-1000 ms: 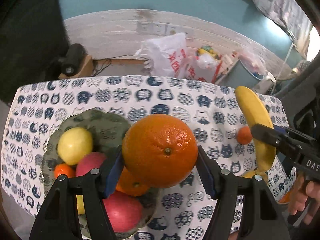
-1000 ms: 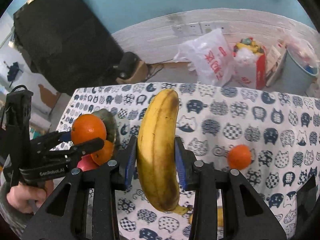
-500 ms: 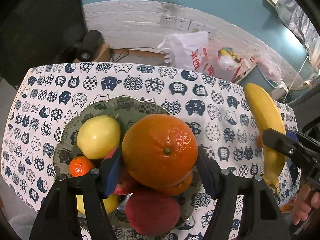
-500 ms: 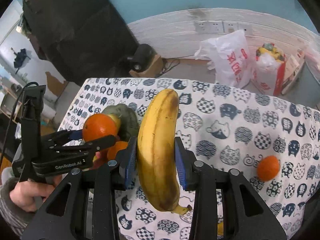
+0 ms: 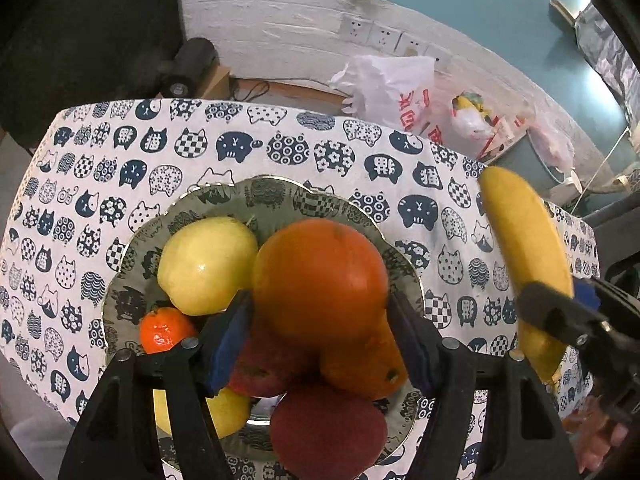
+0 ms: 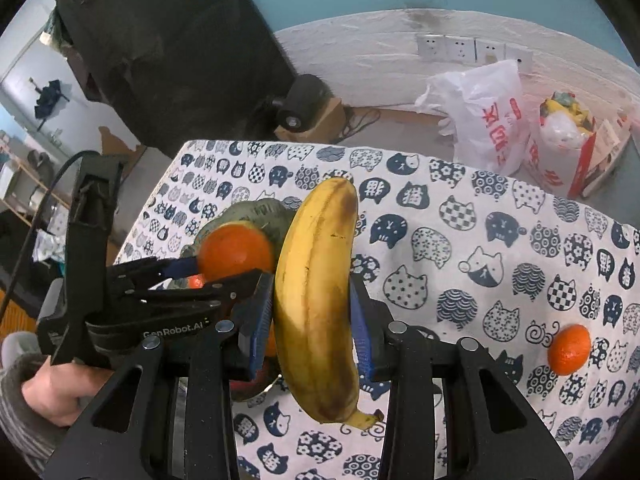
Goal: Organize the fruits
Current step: 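Carry the orange and banana over the green plate with both tools, then release the orange with the left tool while the right tool lowers and releases the banana, then withdraw both tools from the plate toward the tangerine and banana on the cloth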
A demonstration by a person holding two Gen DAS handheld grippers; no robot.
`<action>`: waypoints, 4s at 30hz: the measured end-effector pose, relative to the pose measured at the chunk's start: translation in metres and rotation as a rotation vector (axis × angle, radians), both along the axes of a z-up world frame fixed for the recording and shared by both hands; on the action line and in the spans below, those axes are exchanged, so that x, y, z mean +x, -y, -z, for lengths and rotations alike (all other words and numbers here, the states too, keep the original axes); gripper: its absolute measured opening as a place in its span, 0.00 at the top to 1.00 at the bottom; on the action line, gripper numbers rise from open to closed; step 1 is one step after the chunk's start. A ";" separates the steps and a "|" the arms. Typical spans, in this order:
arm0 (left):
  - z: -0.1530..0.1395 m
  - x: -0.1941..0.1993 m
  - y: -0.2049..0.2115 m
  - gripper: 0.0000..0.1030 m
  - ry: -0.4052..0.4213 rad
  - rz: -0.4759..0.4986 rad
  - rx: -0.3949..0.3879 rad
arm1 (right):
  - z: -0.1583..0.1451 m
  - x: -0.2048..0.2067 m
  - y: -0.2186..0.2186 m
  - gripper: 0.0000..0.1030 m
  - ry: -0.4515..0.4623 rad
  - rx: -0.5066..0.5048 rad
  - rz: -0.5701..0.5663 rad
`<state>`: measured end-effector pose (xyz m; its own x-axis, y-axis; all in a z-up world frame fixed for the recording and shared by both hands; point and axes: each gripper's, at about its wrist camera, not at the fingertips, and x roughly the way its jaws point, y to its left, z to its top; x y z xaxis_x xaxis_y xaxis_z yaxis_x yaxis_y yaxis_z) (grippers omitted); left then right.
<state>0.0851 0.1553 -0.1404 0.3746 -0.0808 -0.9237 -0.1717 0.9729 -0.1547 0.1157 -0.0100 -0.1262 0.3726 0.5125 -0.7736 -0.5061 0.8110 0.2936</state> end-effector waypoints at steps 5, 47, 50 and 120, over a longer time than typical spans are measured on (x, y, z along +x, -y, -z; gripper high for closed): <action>-0.001 -0.004 -0.001 0.32 -0.006 0.009 0.012 | 0.002 -0.002 -0.008 0.66 -0.007 -0.004 -0.014; -0.024 -0.112 -0.138 0.32 -0.010 -0.248 0.028 | 0.045 -0.031 -0.182 0.67 -0.098 -0.084 -0.212; -0.024 -0.111 -0.136 0.32 -0.014 -0.238 0.027 | 0.044 -0.032 -0.183 0.67 -0.094 -0.081 -0.209; 0.029 -0.065 0.201 0.21 -0.152 0.559 0.176 | 0.064 -0.062 0.187 0.25 -0.114 -0.517 -0.060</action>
